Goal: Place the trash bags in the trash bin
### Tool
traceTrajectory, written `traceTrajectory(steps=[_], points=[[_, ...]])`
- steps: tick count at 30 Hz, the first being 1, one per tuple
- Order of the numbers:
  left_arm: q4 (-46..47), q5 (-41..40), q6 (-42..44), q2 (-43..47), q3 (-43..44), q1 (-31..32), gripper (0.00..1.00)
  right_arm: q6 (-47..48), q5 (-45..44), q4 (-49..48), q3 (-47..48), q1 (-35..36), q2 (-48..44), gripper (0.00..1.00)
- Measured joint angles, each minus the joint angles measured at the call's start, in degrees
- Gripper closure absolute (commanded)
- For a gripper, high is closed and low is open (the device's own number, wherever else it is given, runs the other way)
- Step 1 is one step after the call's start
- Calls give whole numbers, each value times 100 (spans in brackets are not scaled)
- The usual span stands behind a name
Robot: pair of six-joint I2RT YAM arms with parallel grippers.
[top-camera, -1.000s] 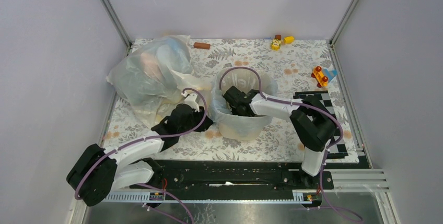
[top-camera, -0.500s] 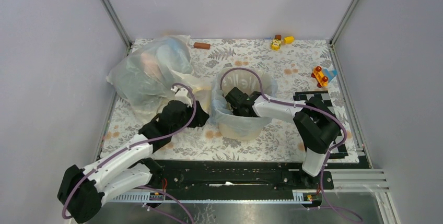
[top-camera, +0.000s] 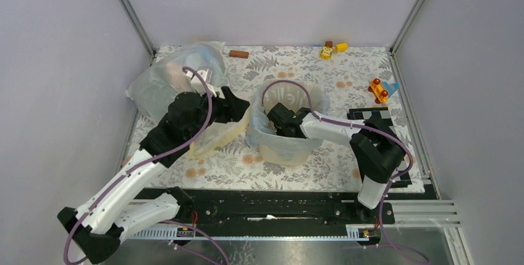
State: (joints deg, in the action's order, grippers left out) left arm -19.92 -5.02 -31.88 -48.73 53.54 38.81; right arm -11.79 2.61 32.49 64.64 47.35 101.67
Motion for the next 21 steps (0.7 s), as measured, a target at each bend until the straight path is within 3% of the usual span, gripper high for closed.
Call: traceTrajectory(steps=[4,13,21], points=[[208,197,94,-625,542,0,46,2,0,9,0,0,-31,100],[315,590,225,-1613,691,2,78,7,-7,48,20,0,-87,100],[332,651,275,-1633,723,15,79,-9,-35,160,96,0,-245,100]])
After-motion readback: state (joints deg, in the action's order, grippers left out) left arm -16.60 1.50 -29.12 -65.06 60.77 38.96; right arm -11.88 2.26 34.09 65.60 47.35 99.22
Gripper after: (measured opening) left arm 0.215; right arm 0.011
